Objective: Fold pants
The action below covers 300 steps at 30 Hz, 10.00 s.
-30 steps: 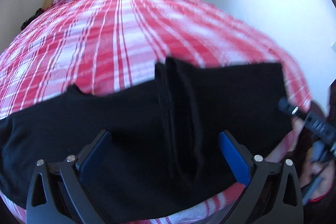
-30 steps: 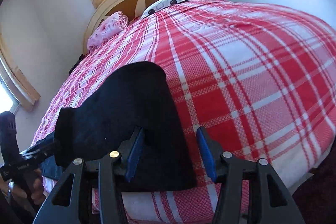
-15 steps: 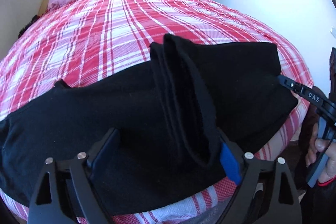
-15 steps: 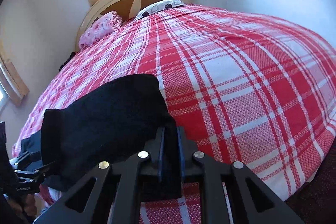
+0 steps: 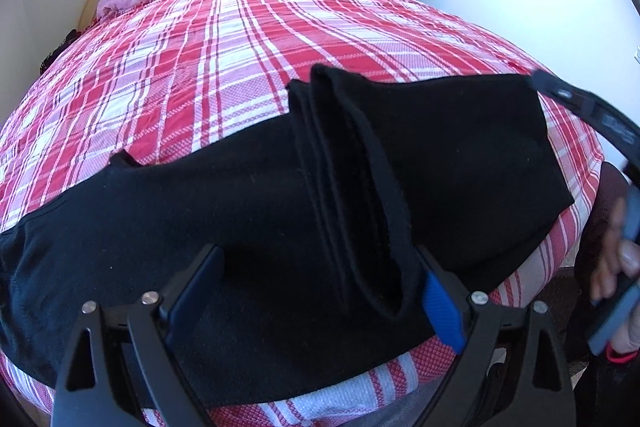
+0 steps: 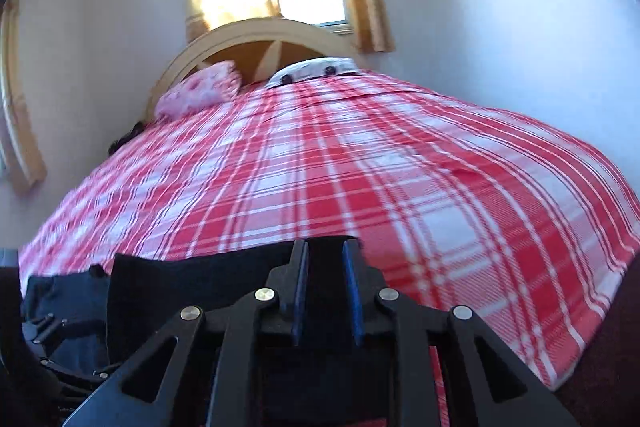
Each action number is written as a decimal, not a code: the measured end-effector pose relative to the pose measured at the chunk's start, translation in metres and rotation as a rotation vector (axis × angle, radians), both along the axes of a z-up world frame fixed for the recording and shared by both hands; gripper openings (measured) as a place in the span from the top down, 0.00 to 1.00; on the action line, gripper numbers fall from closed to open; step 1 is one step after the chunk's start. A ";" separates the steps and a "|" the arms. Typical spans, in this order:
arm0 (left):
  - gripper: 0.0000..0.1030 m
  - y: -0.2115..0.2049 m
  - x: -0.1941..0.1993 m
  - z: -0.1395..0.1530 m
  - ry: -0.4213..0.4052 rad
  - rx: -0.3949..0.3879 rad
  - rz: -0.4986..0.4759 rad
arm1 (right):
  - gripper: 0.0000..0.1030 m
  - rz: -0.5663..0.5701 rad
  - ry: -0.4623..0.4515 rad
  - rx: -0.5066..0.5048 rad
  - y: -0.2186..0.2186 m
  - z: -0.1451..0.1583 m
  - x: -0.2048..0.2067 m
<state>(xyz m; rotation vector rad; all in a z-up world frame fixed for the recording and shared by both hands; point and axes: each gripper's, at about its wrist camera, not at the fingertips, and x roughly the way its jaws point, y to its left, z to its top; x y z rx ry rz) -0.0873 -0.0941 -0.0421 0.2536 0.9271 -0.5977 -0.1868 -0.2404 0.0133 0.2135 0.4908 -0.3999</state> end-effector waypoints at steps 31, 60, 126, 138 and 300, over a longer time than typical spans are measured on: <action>0.08 0.120 0.071 -0.002 -0.118 0.169 0.449 | 0.57 0.222 -0.004 -0.047 0.107 -0.013 0.056; 0.05 0.279 0.082 -0.010 -0.052 0.193 0.837 | 0.33 0.238 0.179 -0.238 0.178 -0.065 0.089; 0.86 0.142 0.054 0.043 -0.224 -0.090 0.374 | 0.29 0.139 0.051 0.060 0.112 -0.023 0.049; 0.86 0.078 0.045 0.005 -0.169 0.067 0.233 | 0.29 0.103 0.122 0.071 0.102 -0.034 0.052; 0.85 -0.079 -0.098 0.056 -0.335 -0.170 -0.446 | 0.83 0.540 -0.012 0.466 -0.052 0.025 0.027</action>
